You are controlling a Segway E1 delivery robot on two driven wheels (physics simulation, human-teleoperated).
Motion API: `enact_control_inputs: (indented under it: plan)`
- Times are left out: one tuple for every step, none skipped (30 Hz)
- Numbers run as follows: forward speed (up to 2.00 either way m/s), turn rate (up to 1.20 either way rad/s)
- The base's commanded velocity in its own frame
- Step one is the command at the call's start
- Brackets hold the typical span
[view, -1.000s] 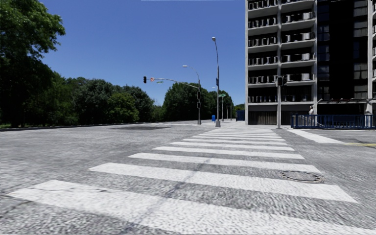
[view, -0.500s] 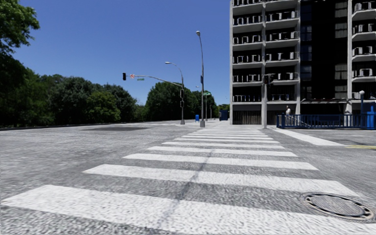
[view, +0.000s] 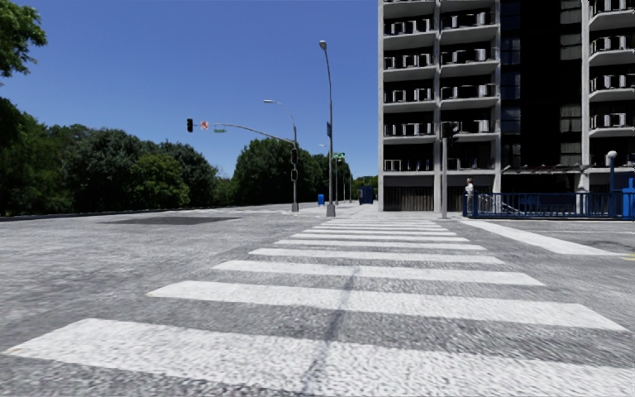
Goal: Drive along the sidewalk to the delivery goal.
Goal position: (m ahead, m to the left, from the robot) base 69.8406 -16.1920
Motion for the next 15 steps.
enact_control_inputs:
  plan:
    - [2.00, 0.00]
    - [2.00, 0.00]
    - [2.00, 0.00]
    - [2.00, 0.00]
    - [2.00, 0.00]
    - [2.00, 0.00]
    - [2.00, 0.00]
    - [2.00, 0.00]
    - [2.00, -0.10]
    - [2.00, -0.24]
    - [2.00, -0.30]
    - [2.00, -0.30]
    - [2.00, -0.32]
    - [2.00, -0.33]
    - [2.00, -0.34]
